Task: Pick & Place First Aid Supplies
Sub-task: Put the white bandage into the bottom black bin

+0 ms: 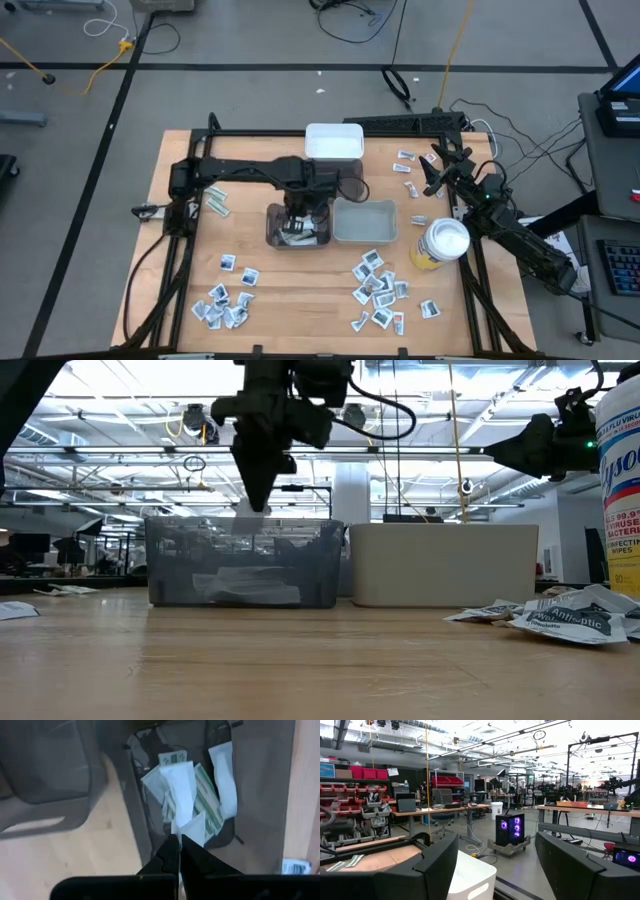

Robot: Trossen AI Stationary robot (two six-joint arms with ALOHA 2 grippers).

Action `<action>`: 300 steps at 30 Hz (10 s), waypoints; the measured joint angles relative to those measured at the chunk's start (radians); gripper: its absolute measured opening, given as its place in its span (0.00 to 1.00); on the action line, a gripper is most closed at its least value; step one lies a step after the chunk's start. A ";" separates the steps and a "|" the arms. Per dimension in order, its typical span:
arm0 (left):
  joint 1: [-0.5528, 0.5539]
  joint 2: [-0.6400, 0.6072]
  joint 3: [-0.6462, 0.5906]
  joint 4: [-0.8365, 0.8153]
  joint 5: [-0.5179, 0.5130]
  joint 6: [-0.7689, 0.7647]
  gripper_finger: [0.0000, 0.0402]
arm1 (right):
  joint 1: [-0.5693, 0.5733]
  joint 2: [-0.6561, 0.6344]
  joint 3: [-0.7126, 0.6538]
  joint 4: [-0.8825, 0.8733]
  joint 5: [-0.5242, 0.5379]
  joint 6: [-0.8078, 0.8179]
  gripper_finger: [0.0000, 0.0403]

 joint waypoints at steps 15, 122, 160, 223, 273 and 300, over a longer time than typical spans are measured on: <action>-0.027 0.001 -0.177 0.194 0.007 0.006 0.01 | 0.000 0.000 0.000 0.000 0.000 0.000 0.65; 0.580 -0.608 -1.194 0.485 0.172 -1.166 0.61 | 0.000 0.000 0.000 0.000 0.000 0.000 0.65; 0.522 -0.655 -0.870 0.236 0.258 -0.895 0.00 | 0.000 0.000 0.000 0.000 0.000 0.000 0.65; -0.013 -0.143 -0.349 0.263 0.093 -0.370 0.10 | 0.000 0.000 0.000 0.000 0.000 0.000 0.65; 0.552 -0.427 -0.544 0.025 -0.008 -0.370 0.79 | 0.000 0.000 0.000 0.000 0.000 0.000 0.65; 0.889 -0.732 -1.006 0.180 0.073 -1.128 0.76 | 0.000 0.000 0.000 0.000 0.000 0.000 0.65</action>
